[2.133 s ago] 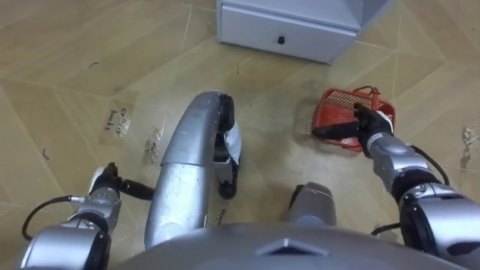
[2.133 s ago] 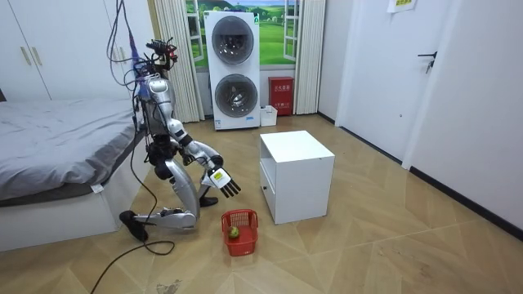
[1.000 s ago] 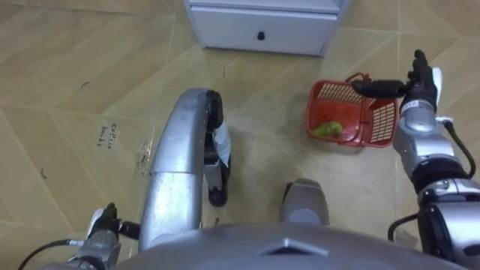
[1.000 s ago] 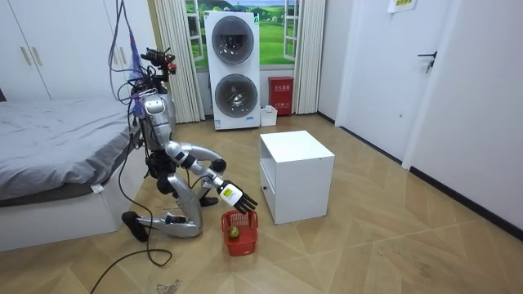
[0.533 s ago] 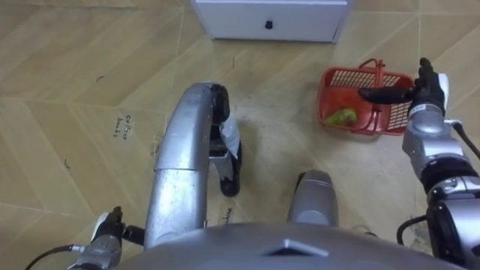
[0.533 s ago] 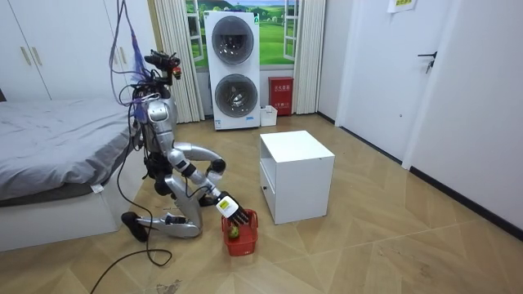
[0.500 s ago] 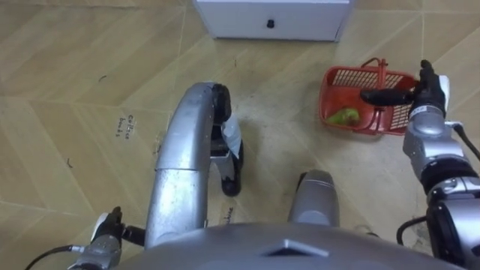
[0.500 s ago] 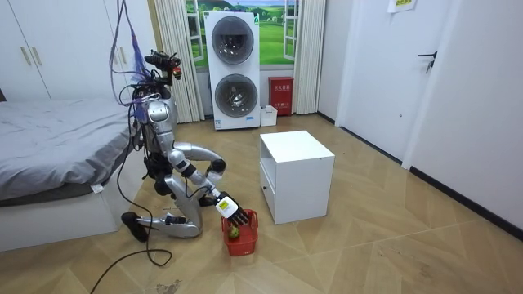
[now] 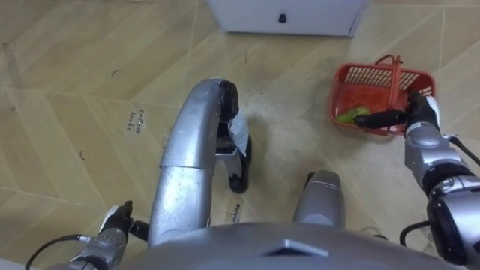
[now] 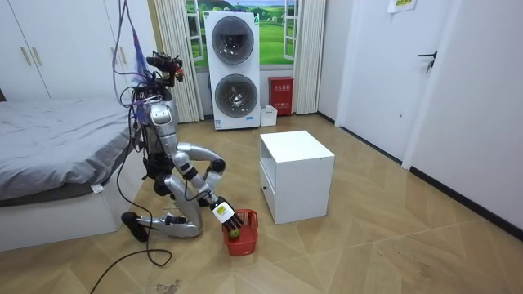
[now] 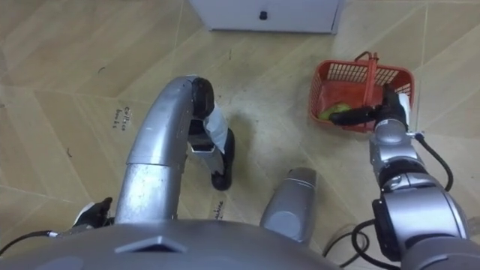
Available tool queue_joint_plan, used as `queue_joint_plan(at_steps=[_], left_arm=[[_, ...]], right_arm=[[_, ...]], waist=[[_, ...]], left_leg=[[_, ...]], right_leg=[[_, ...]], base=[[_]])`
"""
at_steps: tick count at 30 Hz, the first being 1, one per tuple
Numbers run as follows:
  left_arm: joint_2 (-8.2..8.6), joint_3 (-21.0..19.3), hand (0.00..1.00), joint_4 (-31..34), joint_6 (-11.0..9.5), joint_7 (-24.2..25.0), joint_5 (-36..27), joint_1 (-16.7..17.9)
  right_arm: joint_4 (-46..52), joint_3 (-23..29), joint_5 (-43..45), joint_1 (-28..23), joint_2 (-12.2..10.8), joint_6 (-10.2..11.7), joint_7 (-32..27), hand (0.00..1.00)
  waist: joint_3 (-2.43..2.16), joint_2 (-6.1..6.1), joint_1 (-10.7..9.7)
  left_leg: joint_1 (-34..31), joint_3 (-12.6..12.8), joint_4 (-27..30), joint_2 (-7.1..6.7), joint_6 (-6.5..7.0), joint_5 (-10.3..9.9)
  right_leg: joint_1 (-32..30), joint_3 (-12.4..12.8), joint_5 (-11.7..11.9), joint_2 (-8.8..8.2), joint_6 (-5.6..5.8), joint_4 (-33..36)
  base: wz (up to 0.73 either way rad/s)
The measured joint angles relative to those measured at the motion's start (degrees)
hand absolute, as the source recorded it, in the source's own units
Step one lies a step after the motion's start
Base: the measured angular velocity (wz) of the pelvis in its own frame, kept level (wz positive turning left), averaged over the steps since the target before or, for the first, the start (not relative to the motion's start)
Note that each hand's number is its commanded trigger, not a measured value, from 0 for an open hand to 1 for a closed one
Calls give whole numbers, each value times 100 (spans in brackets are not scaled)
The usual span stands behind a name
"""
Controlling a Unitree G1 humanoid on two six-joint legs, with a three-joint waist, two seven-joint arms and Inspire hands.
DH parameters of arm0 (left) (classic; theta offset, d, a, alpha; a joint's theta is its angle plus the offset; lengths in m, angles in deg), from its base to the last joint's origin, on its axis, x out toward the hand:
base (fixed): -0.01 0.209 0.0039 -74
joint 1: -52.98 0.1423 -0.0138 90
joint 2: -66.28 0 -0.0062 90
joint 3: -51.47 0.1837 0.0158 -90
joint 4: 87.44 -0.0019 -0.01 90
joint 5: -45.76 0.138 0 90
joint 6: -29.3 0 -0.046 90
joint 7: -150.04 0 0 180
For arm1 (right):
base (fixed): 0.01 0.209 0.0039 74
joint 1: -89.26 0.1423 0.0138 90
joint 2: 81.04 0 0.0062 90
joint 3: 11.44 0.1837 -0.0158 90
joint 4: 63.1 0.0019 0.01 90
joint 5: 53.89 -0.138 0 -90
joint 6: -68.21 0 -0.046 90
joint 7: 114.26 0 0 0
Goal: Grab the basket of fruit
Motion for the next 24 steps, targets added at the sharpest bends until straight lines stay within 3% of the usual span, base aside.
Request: queue_joint_plan(at_steps=[5, 18, 19, 20, 24], left_arm=[[-16, 34, 0, 0, 1, 109, 2, -9], [-29, 114, 0, -6, 47, 465, -9, -50], [-29, 114, 0, -6, 70, 468, -9, -51], [-29, 114, 0, -6, 75, 468, -9, -51], [-29, 150, 0, -6, 86, 470, -114, -51]], right_arm=[[-143, -6, -159, 97, 6, 7, 130, 0], [-282, -345, -818, 147, 190, 4, 487, 0], [-282, -351, -865, 156, 190, 4, 502, 85], [-282, -354, -897, 158, 190, 4, 504, 100], [-280, -396, -1076, 159, 195, 4, 507, 100]], waist=[[1, 6, 13], [18, 2, 344], [20, 0, 358], [20, -1, 364], [19, 1, 403]], left_leg=[[-4, 0, -28, 0, -28, 14], [-10, -4, -49, -9, -59, 34], [-12, -4, -49, -11, -57, 38], [-13, -4, -49, -12, -57, 39], [-32, -4, -44, -15, -48, 45]], right_leg=[[-35, 11, -7, 5, 14, 2], [-39, 6, -9, 7, 19, 16], [-36, 3, -9, 6, 19, 16], [-36, 3, -9, 6, 19, 16], [-29, -2, -10, 3, 21, 22]], base=[[0], [0], [0], [0], [0]])
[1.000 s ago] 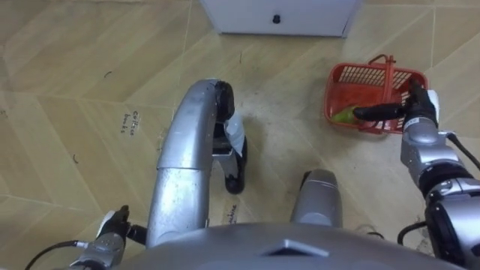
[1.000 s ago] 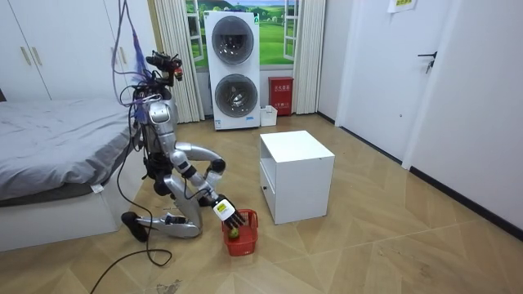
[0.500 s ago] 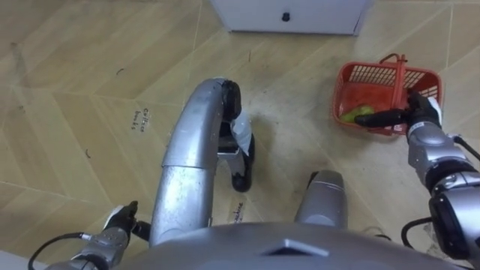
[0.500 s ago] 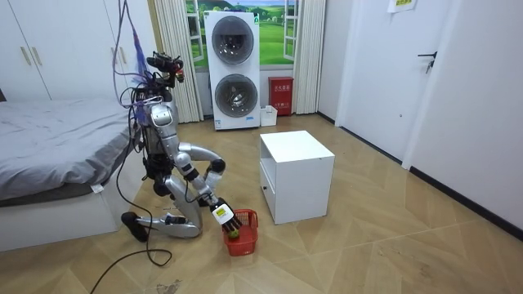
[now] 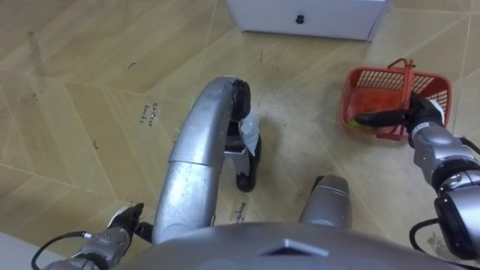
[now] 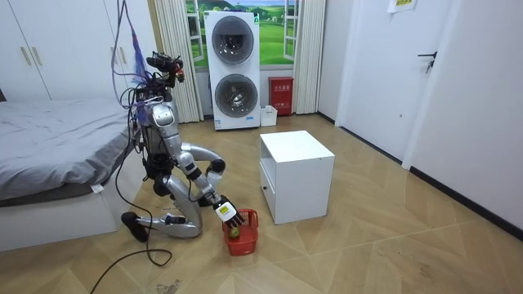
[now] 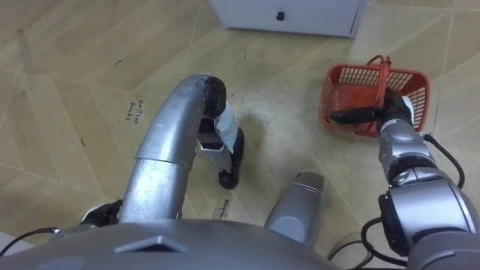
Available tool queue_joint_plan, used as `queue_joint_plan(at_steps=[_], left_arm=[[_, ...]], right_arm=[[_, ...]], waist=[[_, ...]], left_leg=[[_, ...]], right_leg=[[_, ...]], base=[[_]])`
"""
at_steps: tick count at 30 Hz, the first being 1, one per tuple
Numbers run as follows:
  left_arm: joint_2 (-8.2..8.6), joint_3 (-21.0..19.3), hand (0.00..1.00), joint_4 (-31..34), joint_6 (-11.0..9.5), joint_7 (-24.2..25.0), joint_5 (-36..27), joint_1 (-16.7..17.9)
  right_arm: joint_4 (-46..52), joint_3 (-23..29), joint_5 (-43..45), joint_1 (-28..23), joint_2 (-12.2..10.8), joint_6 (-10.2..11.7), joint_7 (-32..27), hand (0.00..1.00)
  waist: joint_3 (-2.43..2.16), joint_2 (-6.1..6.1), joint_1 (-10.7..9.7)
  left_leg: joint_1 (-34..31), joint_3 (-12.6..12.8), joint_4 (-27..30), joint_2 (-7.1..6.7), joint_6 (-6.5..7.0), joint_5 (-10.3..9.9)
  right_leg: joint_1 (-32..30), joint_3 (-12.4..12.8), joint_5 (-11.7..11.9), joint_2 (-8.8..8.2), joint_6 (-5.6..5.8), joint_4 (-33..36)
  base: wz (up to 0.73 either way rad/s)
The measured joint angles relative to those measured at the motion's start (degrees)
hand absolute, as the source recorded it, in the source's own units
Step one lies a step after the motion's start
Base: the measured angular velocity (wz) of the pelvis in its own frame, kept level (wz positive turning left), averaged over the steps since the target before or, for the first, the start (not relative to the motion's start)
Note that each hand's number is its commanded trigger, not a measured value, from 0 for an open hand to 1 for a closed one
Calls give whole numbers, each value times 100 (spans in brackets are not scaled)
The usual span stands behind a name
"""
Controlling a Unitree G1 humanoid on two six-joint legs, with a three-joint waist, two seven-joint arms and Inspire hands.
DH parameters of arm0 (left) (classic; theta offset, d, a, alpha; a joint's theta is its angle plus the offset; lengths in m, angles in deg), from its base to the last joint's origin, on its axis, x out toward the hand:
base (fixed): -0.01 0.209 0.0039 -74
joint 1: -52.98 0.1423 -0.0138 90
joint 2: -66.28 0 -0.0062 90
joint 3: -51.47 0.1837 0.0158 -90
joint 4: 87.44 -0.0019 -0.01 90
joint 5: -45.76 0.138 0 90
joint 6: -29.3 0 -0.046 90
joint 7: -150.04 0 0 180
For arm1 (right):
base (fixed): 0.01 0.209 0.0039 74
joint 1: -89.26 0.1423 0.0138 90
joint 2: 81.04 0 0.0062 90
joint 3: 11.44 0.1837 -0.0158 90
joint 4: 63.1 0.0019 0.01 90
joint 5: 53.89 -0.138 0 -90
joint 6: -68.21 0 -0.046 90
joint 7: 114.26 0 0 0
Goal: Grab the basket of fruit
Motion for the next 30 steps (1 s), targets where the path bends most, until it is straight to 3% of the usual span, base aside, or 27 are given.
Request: queue_joint_plan(at_steps=[11, 17, 19, 22, 30], left_arm=[[1, 16, 0, 2, 91, 89, -95, 1], [30, 183, 0, 6, 97, 82, -91, 50], [37, 191, 0, 35, 103, 58, -94, 25], [97, 218, 0, 40, 117, -64, -93, -61], [197, 401, 0, 40, 114, -188, -95, -238]], right_arm=[[36, -2, -357, 4, 2, -70, 78, 100], [48, -3, -411, 22, -8, -123, 77, 100], [47, -3, -532, 63, -13, -123, 65, 100], [47, -2, -585, 86, -61, -122, 30, 100], [33, -131, -597, 85, -74, -124, -43, 100]], waist=[[-15, 45, 52], [19, -3, 64], [39, -37, 35], [75, -99, 39], [80, -106, -29]], left_leg=[[-49, 3, 22, -5, 35, 59], [-44, -8, 10, -11, 14, 108], [-48, -32, -4, -84, -20, 142], [-48, -55, -6, -89, -36, 164], [-88, -61, 39, -67, 5, 185]], right_leg=[[-41, -3, -1, -3, 3, 65], [-37, -1, -2, 6, 2, 102], [-7, 11, -2, -5, 2, 108], [-9, 11, -2, 12, 2, 120], [-26, 3, -3, 18, 2, 162]], base=[[0], [0], [5], [2], [0]])
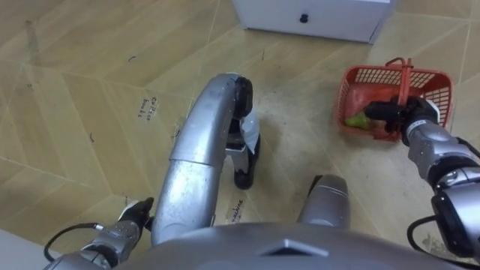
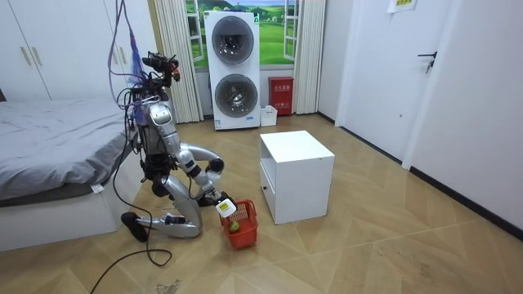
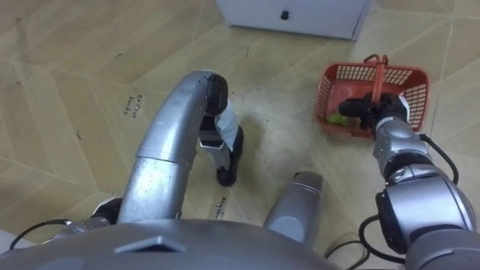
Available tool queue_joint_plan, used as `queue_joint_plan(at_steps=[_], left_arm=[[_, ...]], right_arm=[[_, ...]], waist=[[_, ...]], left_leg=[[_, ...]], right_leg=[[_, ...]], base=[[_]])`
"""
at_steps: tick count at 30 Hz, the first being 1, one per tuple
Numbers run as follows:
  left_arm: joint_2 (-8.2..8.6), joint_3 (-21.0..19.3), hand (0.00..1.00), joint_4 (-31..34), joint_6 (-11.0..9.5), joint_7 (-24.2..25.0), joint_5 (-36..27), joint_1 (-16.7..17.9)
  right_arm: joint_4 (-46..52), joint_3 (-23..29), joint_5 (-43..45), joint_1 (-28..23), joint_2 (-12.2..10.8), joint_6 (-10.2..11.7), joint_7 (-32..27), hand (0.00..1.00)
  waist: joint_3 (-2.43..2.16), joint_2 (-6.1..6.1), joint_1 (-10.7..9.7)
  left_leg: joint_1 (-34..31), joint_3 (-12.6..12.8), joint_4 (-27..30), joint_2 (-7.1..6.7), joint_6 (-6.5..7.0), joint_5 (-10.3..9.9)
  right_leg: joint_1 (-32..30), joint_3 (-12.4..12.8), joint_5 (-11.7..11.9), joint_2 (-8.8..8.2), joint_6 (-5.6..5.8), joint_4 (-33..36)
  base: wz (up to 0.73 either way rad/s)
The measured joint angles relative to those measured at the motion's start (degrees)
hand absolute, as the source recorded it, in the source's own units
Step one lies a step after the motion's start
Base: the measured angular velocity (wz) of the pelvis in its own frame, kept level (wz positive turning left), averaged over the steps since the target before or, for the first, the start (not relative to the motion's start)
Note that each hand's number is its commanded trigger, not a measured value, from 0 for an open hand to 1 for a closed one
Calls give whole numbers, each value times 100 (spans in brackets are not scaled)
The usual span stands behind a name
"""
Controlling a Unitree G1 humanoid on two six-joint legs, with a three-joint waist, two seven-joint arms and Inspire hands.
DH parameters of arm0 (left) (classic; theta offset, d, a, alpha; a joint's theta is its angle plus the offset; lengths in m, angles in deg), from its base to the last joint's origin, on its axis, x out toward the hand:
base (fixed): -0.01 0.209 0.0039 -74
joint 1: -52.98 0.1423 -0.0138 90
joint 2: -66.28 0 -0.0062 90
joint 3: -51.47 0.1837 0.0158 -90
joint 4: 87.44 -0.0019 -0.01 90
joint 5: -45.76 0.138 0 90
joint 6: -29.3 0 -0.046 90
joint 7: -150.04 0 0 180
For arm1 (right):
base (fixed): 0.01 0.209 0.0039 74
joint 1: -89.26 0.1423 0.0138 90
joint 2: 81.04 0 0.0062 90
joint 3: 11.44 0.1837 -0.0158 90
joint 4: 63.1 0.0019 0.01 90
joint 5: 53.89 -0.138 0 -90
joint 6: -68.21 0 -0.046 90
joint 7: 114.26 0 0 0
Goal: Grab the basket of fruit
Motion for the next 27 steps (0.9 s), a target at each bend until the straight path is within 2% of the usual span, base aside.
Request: queue_joint_plan(at_steps=[7, 12, 17, 19, 20, 22, 25, 27], left_arm=[[22, 0, 0, -17, 1, -67, -3, -18], [83, -28, 0, -45, -2, -88, -3, -138], [83, -45, 0, -44, -5, -114, 6, -317], [83, -69, 0, -34, -16, -113, 10, -414], [82, -88, 0, -33, -18, -111, 15, -431], [82, -255, 0, -24, -27, -105, 23, -446], [91, -259, 0, -1, -51, -105, 36, -484], [84, -264, 0, -34, -47, -115, 64, -571]], right_arm=[[4, -33, -5, 1, -42, -1, -34, 100], [7, -33, -4, 1, -184, -1, -47, 100], [113, -34, -11, 1, -239, -4, -40, 100], [320, -34, -8, 0, -268, -7, -28, 100], [365, -34, 10, 0, -279, -7, -30, 100], [580, -31, 39, 0, -337, -5, -44, 100], [776, -31, 59, 1, -342, -5, -50, 100], [894, -32, 156, 0, -357, -7, -53, 100]], waist=[[1, -3, -11], [15, -28, -15], [35, -62, 8], [23, -47, -3], [31, -62, -11], [49, -93, -79], [56, -111, -92], [56, -114, -91]], left_leg=[[-11, -1, 26, 6, 21, 11], [25, -30, 39, -22, 27, 15], [70, -169, 113, -51, 26, 15], [72, -273, 178, -36, 25, 13], [78, -293, 188, -43, 25, 13], [111, -397, 239, -135, 17, 7], [149, -446, 306, -231, 61, -52], [152, -454, 359, -232, 126, -88]], right_leg=[[3, 2, 0, 7, 0, 28], [126, -26, 0, 18, -1, 11], [286, -186, 1, 123, -2, -9], [403, -267, 2, 223, -5, -18], [431, -282, 2, 238, -5, -25], [588, -384, 2, 282, -7, -79], [727, -432, 9, 273, -21, -122], [776, -454, 11, 285, -23, -150]], base=[[0], [0], [1], [0], [3], [7], [2], [0]])
